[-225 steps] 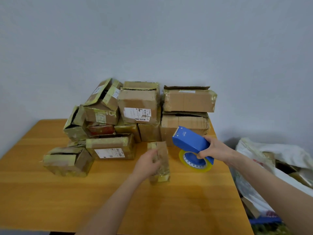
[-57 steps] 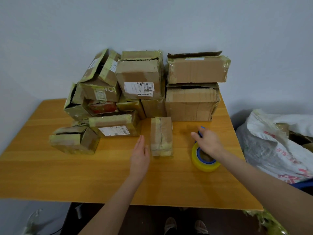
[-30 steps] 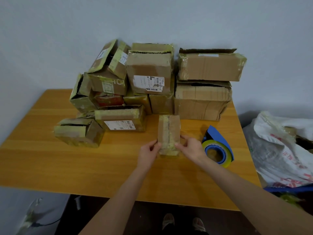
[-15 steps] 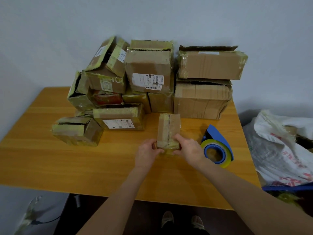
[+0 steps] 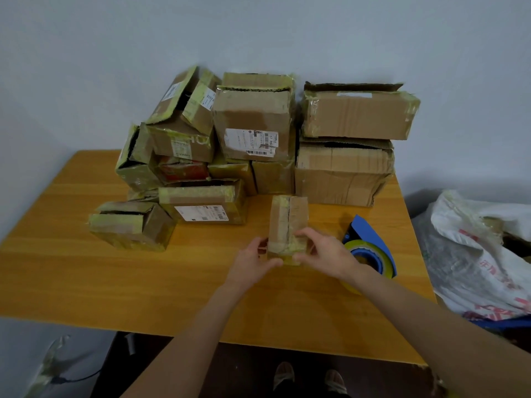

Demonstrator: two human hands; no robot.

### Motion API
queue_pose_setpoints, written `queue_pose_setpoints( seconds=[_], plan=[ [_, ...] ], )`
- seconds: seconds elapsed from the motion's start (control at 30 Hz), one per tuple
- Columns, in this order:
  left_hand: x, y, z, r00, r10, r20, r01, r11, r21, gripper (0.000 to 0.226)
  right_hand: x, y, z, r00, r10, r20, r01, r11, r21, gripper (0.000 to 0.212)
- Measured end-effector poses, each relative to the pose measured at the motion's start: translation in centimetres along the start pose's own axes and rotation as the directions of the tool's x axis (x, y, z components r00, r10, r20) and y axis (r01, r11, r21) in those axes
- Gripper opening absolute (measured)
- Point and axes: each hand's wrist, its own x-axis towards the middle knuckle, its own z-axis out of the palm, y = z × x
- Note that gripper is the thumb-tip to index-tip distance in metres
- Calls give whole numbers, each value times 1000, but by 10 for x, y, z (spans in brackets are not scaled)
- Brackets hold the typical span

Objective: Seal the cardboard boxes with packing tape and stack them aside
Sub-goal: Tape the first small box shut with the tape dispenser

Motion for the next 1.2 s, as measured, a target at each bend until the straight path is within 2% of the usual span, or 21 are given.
queue_pose_setpoints(
  seconds=[0.07,0.1,0.17,0.23,0.33,0.43,0.53,0.6,0.63,0.73,0.83,0.87,0.97,1.0,1.07,1.13,1.17,1.2],
  plan=[
    [-1,11,1,999,-23,-40,19,996,-89,60,3,-6,3,987,106,-122,-93,989,111,64],
    [0,17,3,997,-50,-61,42,991,-125,60,5,-9,6,977,168,-129,-147,977,152,67],
    [2,26,8,991,-100,-85,89,987,-133,62,9,-14,11,967,242,-77,-230,964,136,67],
    [5,28,11,986,-119,-120,110,991,-83,60,10,-17,15,959,280,-42,-275,957,93,56],
    [6,30,13,983,-100,-154,98,995,-17,48,11,-21,13,951,306,-43,-303,951,52,44],
    [10,27,14,991,-76,-110,78,997,13,39,9,-24,13,951,307,-39,-306,952,29,42],
    [15,25,2,991,-76,-109,88,990,107,43,4,-26,21,958,283,54,-288,948,134,43],
    [18,26,-7,980,-1,-201,50,970,239,49,-1,-27,29,966,217,142,-240,955,171,37],
    [18,29,-10,980,45,-193,23,942,334,55,-3,-27,30,972,187,142,-208,967,147,34],
    [17,35,-8,998,66,-5,-50,808,586,87,-8,-20,21,979,202,1,-200,969,143,39],
    [20,34,-10,988,105,115,-156,714,683,84,-13,-8,1,943,267,-200,-235,957,170,13],
    [23,35,-13,974,153,168,-227,675,702,81,-14,-5,-7,927,272,-259,-241,960,144,15],
    [26,40,-15,910,287,299,-413,552,724,72,-14,1,-22,924,262,-278,-265,964,28,54],
    [26,40,-13,904,331,270,-419,566,709,70,-13,1,-23,937,253,-240,-260,965,1,63],
    [23,35,-5,923,380,60,-331,705,627,62,-11,2,-20,962,234,-140,-239,971,-18,68],
    [15,33,5,943,260,-207,-130,862,489,53,-11,2,-14,967,224,-122,-227,974,-7,60],
    [10,35,11,942,168,-292,-39,916,398,51,-12,1,-11,963,228,-141,-229,973,5,56],
    [5,37,15,944,84,-319,21,950,312,52,-13,0,-8,960,237,-149,-237,971,18,54]
  ],
)
